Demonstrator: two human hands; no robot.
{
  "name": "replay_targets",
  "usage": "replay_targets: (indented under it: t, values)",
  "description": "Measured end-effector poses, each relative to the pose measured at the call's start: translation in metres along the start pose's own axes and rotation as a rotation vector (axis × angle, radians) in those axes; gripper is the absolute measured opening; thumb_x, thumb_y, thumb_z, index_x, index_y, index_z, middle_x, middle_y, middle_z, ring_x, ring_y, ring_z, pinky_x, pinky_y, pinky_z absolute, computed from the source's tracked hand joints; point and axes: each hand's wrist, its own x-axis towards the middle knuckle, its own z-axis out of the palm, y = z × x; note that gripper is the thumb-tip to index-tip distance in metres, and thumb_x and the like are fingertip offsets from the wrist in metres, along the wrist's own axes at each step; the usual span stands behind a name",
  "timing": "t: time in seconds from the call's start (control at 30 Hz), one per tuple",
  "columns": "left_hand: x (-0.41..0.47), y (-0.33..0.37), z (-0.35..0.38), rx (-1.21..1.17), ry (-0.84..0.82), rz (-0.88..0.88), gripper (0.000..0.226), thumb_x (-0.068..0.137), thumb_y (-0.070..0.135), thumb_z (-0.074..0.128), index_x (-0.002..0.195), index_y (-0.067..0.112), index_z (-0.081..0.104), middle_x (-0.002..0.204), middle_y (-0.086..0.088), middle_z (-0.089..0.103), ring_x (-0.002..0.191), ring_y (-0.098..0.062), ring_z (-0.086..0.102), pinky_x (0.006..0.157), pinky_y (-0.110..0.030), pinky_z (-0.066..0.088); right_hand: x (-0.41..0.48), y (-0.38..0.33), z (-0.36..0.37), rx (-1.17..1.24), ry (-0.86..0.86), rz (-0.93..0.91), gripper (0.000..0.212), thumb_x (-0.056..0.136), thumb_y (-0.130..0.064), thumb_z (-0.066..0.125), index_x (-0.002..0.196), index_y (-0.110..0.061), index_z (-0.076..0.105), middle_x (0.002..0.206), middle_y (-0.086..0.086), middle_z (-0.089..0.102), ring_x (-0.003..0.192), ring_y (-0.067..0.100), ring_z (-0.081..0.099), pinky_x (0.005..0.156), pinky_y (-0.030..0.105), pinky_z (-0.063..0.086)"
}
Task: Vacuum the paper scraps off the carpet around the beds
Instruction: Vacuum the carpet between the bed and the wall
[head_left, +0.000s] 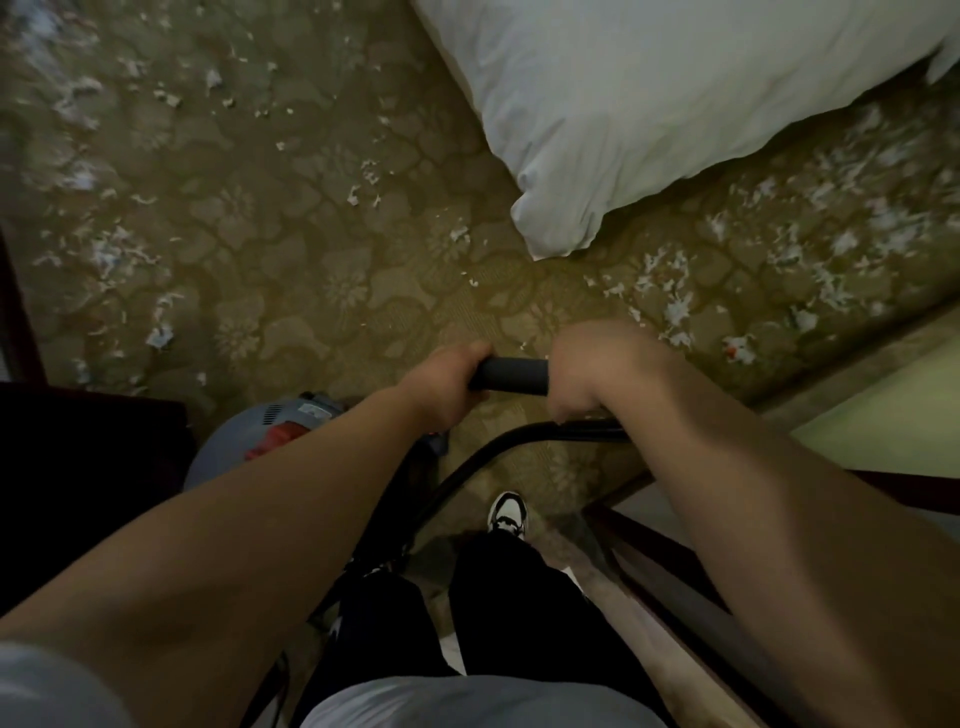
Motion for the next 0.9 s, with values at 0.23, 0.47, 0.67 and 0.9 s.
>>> replay_targets:
  t: [0.23, 0.47, 0.67, 0.9]
  values:
    - [0.011, 0.021, -0.005, 0.136, -0.138, 0.012, 0.028, 0.089, 0.014, 0.067, 0.112, 0.021, 0.053, 0.107, -0.003, 0.057, 0.097, -0.023, 0.056, 0.082, -0.036, 0.046, 0.010, 0.009, 0.003, 0.148, -0.175, -0.080, 0.017, 0.091, -0.021, 0.074, 0.087, -0.011, 0.061, 0.087, 0.006, 0.069, 0.076, 0.021, 0.068, 0.074, 0.034, 0.058]
    - [0.010, 0.037, 0.006, 0.177, -0.204, 0.081, 0.027, 0.092, 0.013, 0.060, 0.115, 0.024, 0.052, 0.111, -0.004, 0.059, 0.102, -0.023, 0.052, 0.090, -0.042, 0.046, -0.002, 0.022, 0.035, 0.324, -0.184, 0.009, 0.016, 0.090, -0.025, 0.069, 0.093, -0.012, 0.061, 0.094, 0.008, 0.069, 0.084, 0.025, 0.072, 0.076, 0.034, 0.059]
    - [0.017, 0.046, 0.000, 0.196, -0.190, 0.183, 0.029, 0.090, 0.009, 0.061, 0.116, 0.020, 0.054, 0.108, 0.000, 0.055, 0.101, -0.020, 0.049, 0.085, -0.032, 0.036, -0.010, 0.031, 0.036, 0.443, -0.208, 0.059, 0.017, 0.088, -0.028, 0.068, 0.093, -0.013, 0.060, 0.092, 0.008, 0.066, 0.078, 0.026, 0.067, 0.071, 0.032, 0.054]
    - [0.055, 0.051, -0.031, 0.183, -0.111, 0.285, 0.042, 0.090, 0.004, 0.062, 0.130, 0.017, 0.056, 0.128, -0.008, 0.053, 0.121, -0.025, 0.045, 0.105, -0.034, 0.035, 0.004, 0.037, 0.015, 0.648, -0.148, 0.130, 0.017, 0.085, -0.022, 0.071, 0.093, -0.014, 0.059, 0.092, 0.009, 0.067, 0.078, 0.025, 0.068, 0.060, 0.029, 0.050]
